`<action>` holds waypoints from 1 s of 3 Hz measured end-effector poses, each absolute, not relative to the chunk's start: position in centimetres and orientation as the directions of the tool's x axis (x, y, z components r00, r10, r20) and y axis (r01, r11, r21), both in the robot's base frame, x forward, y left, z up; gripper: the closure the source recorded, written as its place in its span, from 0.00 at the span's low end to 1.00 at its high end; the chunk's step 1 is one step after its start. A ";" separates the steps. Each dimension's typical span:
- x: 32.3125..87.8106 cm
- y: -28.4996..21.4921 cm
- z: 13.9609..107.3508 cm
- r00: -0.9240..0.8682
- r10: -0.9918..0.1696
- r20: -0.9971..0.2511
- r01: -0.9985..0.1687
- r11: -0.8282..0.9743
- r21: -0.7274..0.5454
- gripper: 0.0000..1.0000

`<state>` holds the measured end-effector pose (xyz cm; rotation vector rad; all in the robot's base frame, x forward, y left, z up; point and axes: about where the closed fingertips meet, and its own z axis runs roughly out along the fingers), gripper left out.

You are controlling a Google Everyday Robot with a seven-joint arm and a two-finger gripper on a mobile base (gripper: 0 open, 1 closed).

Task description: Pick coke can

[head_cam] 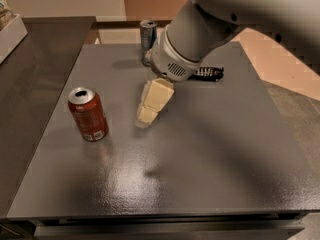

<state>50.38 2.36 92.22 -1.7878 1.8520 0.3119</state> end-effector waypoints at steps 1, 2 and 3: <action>50.7 6.4 92.0 0.068 -0.804 -0.591 -0.984 0.044 -0.174 0.00; 50.4 9.9 92.2 0.128 -0.759 -0.638 -0.987 -0.033 -0.159 0.00; 49.8 12.4 91.9 0.181 -0.734 -0.654 -0.982 -0.104 -0.155 0.00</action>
Offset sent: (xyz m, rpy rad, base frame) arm -0.0022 0.1133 0.0021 0.2072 0.0591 0.2607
